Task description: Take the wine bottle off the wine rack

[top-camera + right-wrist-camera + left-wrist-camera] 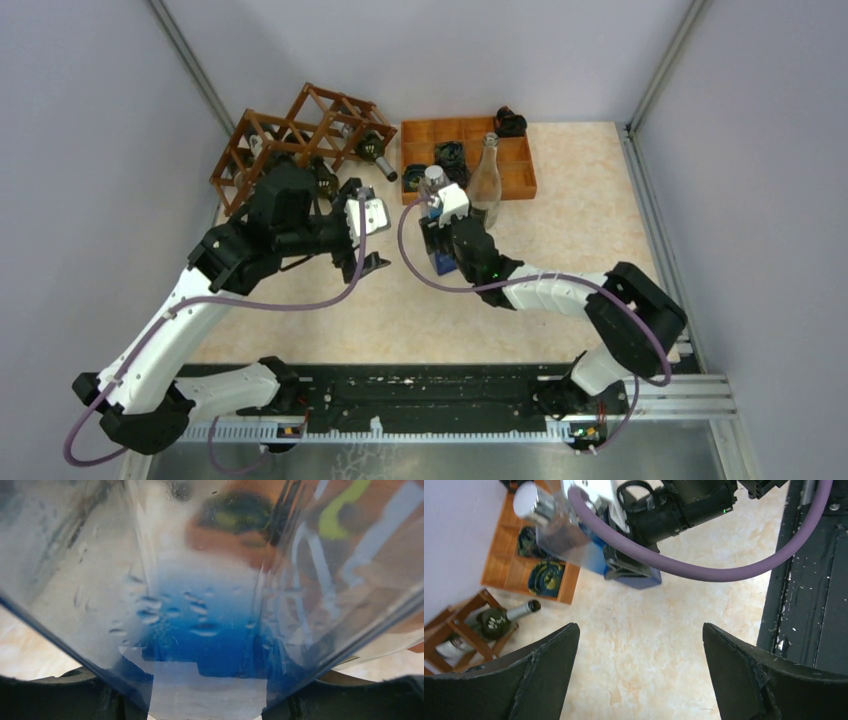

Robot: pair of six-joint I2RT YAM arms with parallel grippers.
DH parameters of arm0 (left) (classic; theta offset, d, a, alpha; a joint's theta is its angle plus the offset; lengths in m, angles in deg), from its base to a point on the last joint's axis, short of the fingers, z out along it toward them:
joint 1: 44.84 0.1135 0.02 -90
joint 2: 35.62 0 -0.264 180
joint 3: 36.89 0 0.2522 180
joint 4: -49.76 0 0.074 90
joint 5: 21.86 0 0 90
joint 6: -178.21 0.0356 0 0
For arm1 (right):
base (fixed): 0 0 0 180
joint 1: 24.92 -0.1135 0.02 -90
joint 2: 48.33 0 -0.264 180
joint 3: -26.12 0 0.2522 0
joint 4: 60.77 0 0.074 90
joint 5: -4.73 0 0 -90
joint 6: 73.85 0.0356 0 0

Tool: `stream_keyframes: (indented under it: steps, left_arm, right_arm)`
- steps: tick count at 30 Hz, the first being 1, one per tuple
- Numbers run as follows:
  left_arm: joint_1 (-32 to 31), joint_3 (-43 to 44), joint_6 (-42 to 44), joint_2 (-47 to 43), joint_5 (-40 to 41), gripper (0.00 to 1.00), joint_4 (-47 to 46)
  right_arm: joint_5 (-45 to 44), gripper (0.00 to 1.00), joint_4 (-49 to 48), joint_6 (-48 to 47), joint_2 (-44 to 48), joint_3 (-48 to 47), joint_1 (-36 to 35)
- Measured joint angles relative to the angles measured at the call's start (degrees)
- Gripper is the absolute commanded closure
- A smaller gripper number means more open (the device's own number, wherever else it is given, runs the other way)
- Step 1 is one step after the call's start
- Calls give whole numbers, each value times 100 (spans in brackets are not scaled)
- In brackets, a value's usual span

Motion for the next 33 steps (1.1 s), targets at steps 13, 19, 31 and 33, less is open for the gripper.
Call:
stream_keyframes:
  steps: [13,19,31,33]
  left_arm:
    - [1445,114,-463,437,-17,1,247]
    - [1558,-101,-450,157,-149,1,328]
    - [1668,-140,-308,-7,-205,1,597]
    - [1685,-140,-297,-4,-212,1,612]
  right_arm:
    - [-1169,100,-433,11,-1661,-1523,221]
    - [-1495,100,-535,-20,-2146,-2037,302]
    - [-1904,85,-529,-210,-2430,-2382,363]
    - [-1967,72,-415,-195,-2433,-2441,363]
